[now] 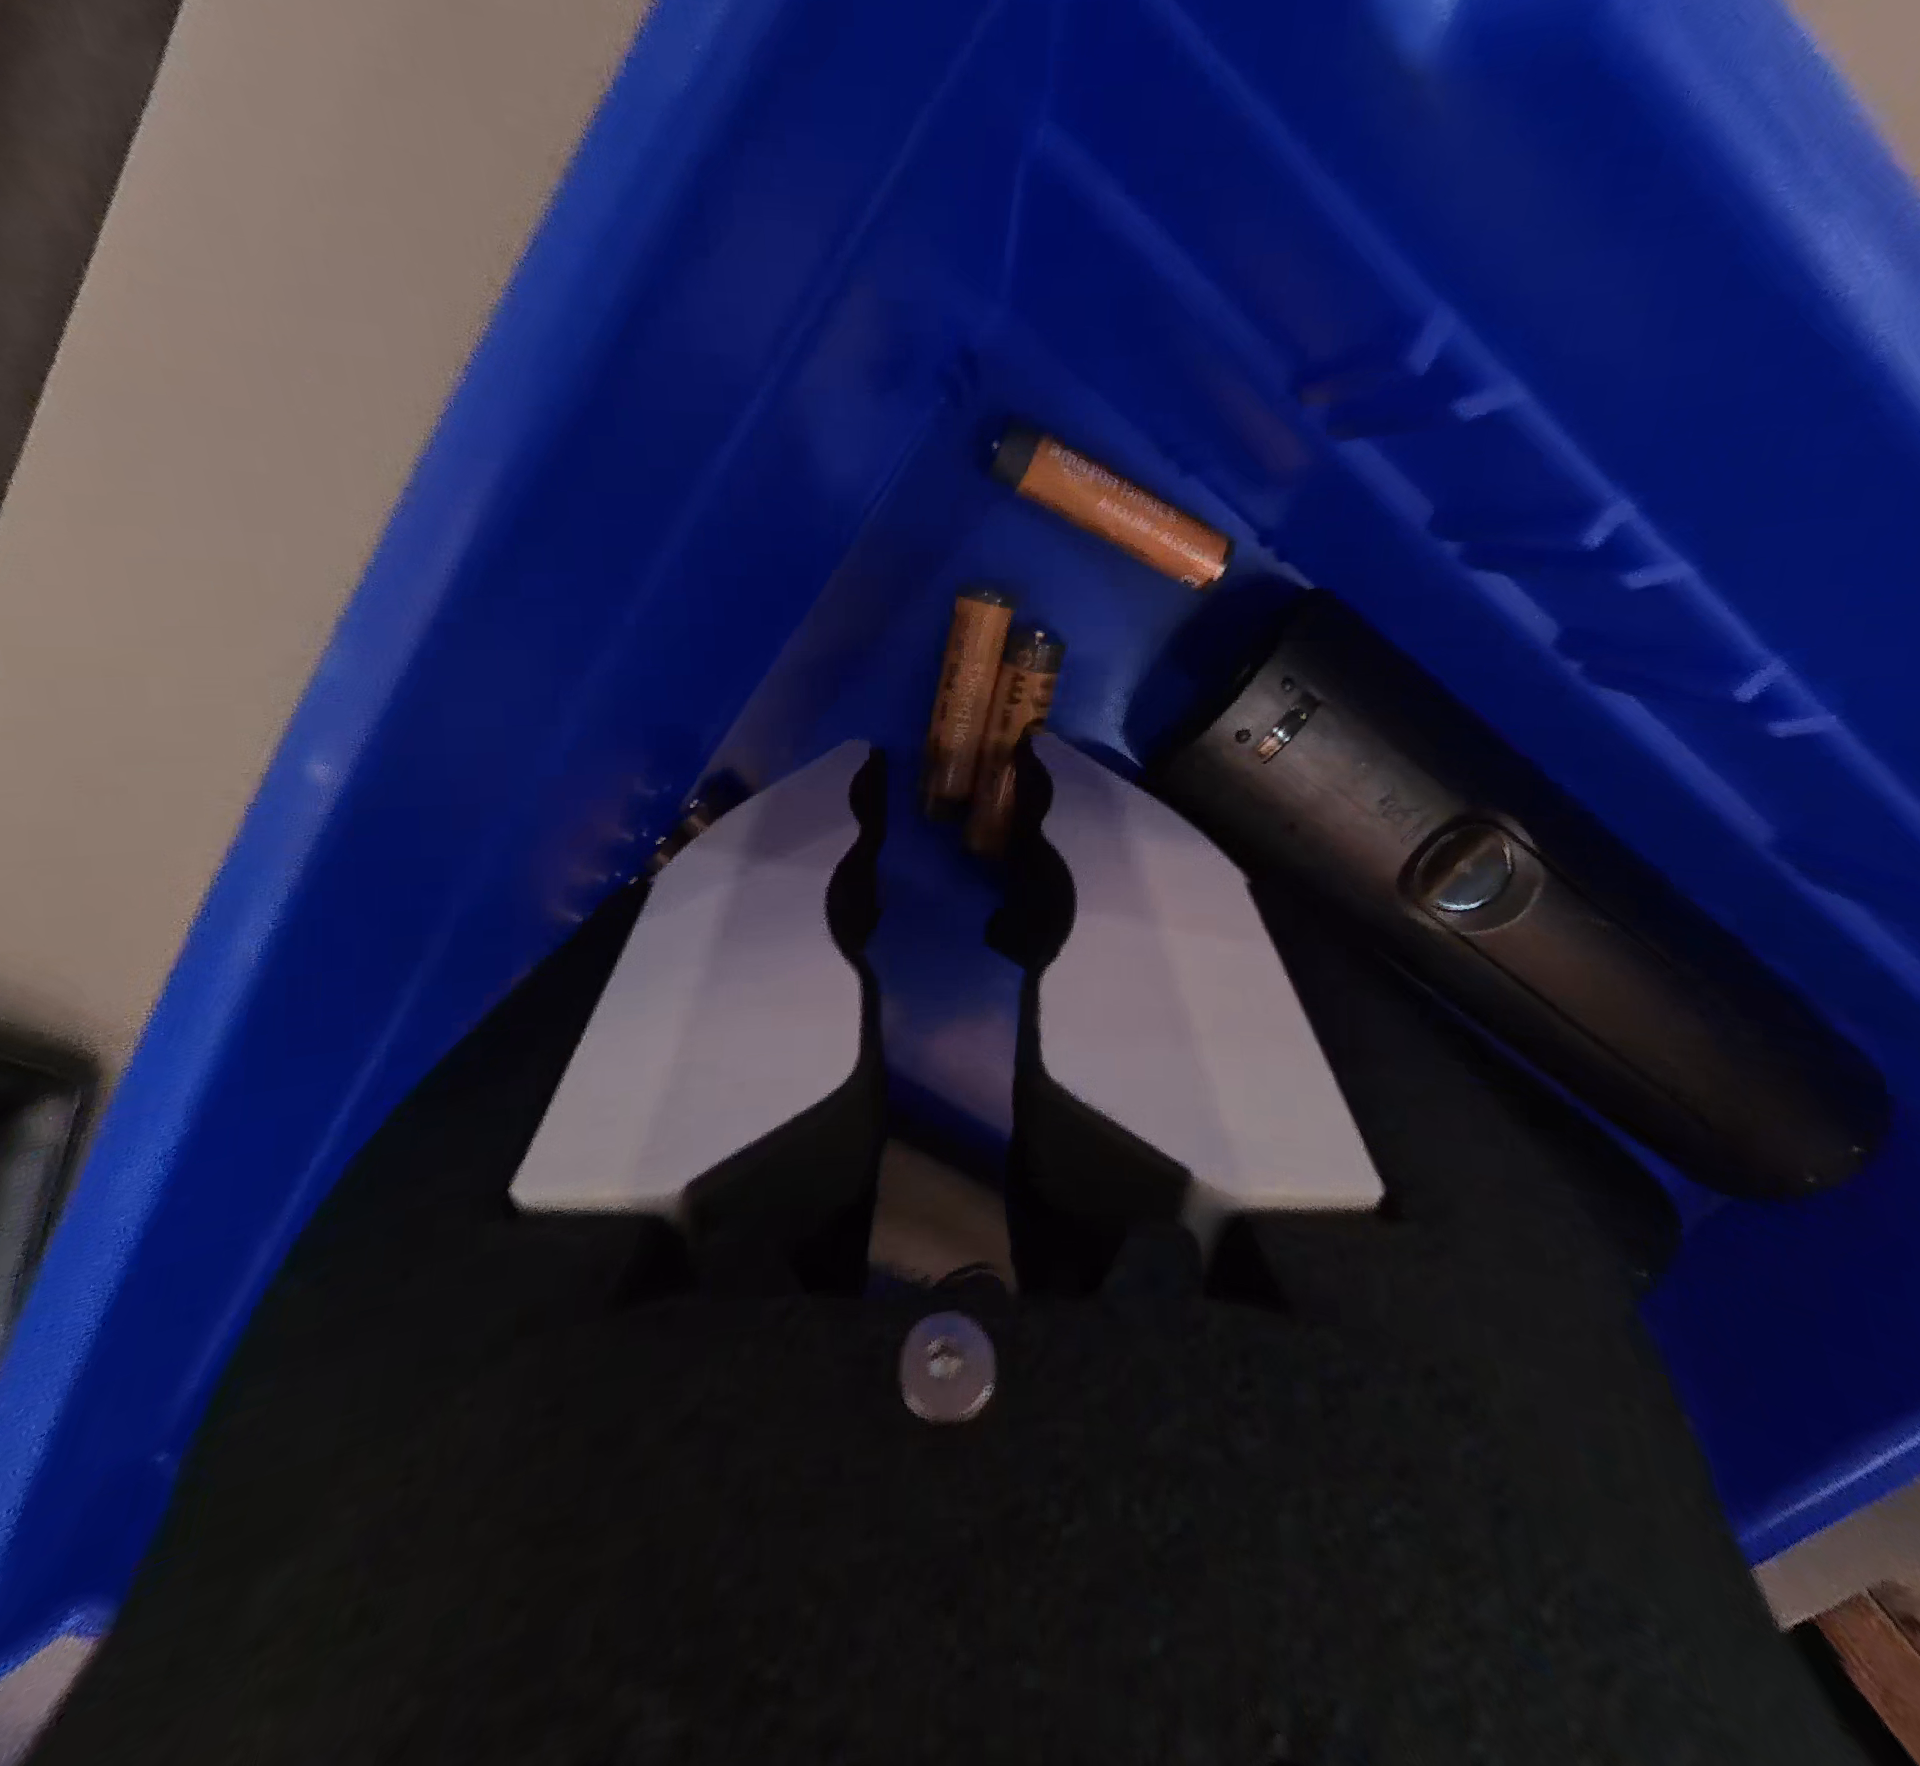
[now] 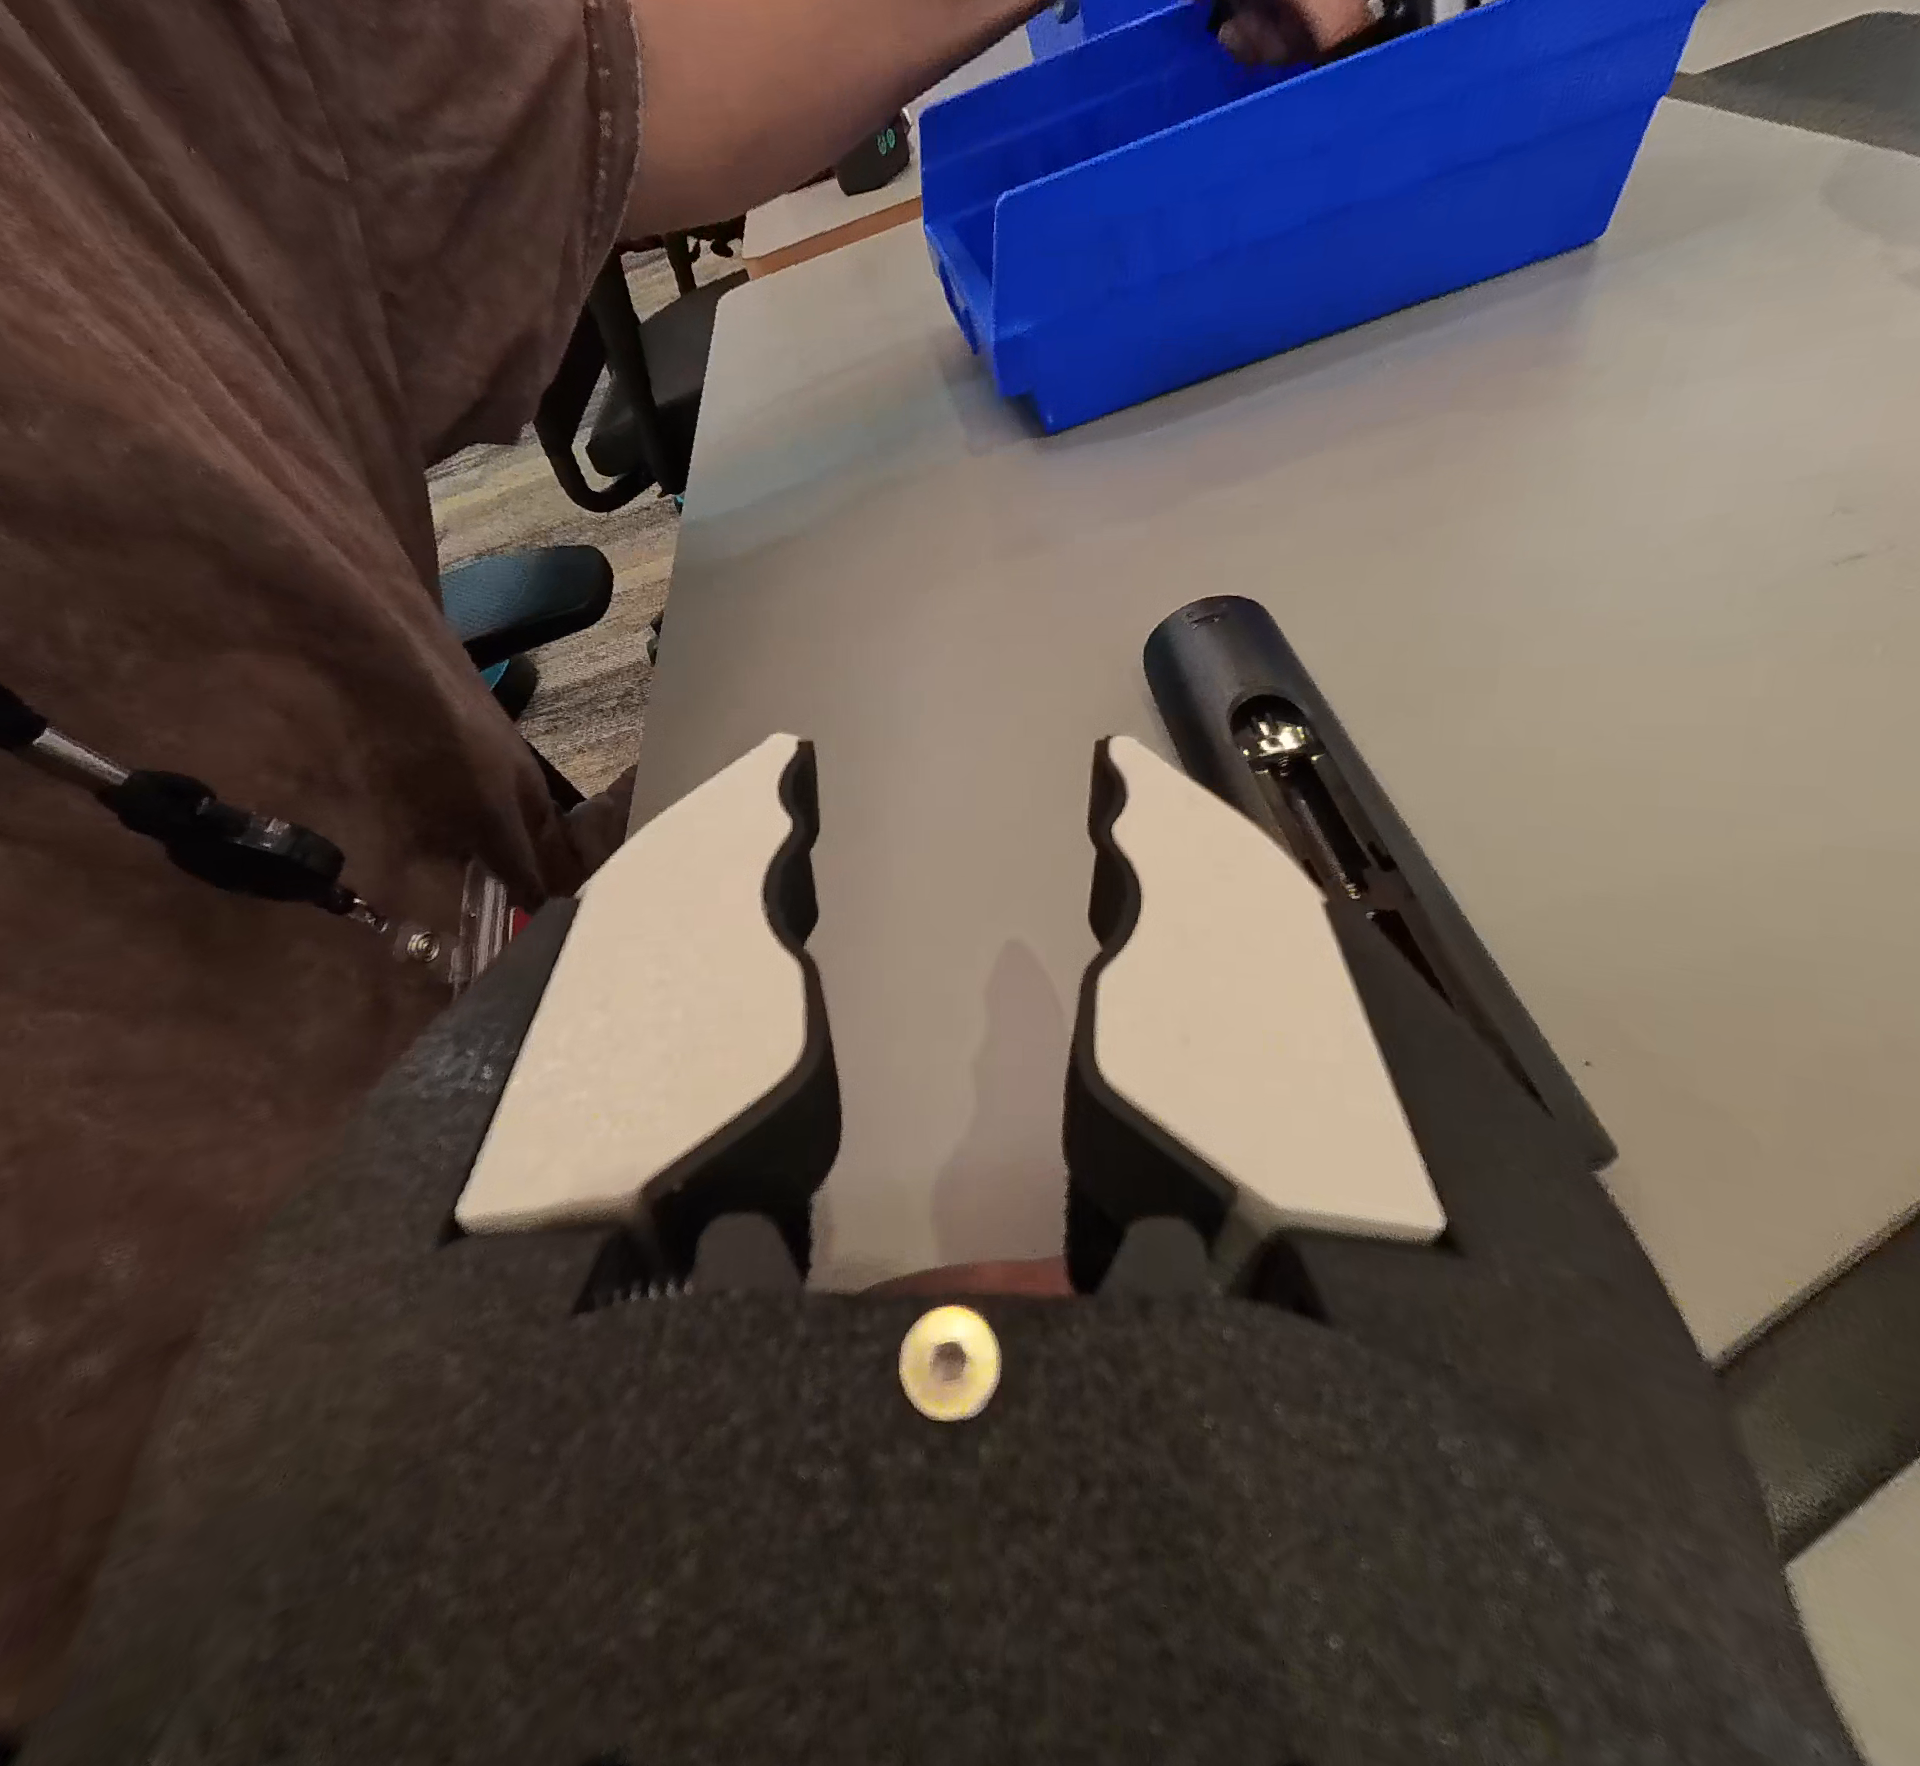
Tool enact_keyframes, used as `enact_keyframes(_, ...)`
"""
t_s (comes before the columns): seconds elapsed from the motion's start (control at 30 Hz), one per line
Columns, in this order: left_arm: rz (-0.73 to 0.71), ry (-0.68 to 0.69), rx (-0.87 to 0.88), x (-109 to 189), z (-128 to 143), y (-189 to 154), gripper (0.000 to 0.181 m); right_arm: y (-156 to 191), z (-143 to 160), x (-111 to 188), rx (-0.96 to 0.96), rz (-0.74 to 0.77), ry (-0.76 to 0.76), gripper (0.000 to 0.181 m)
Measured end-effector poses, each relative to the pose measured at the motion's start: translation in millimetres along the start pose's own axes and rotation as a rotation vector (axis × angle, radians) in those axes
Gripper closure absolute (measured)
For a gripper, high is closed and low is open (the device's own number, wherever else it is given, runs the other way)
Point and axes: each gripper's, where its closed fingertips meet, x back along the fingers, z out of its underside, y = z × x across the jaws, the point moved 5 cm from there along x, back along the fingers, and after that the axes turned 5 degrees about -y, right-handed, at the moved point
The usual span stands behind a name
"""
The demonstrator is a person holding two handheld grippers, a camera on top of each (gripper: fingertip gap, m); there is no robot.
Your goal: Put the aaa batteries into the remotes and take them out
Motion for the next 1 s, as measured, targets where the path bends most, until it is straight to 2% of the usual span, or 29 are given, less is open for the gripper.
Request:
enact_keyframes(0.2,0.016,0.006,0.001,-3,0,2,0.157,2,1,-2,0.009,-0.006,0.017,0.131)
enact_keyframes(0.3,-0.036,0.063,-0.039,-6,5,3,0.157,2,1,-3,0.007,-0.009,0.020,0.131)
enact_keyframes(0.43,-0.023,-0.008,-0.061,1,-1,-9,0.159,2,3,-2,0.013,-0.003,0.034,0.132)
enact_keyframes(0.7,-0.092,0.093,-0.108,-8,5,-1,0.159,3,6,-3,0.001,-0.016,0.038,0.132)
enact_keyframes(0.9,-0.081,0.048,-0.094,-9,-2,-2,0.160,3,8,-4,-0.004,-0.020,0.048,0.132)
enact_keyframes(1.0,-0.148,0.058,-0.139,-8,-3,0,0.161,4,9,-5,-0.006,-0.028,0.045,0.132)
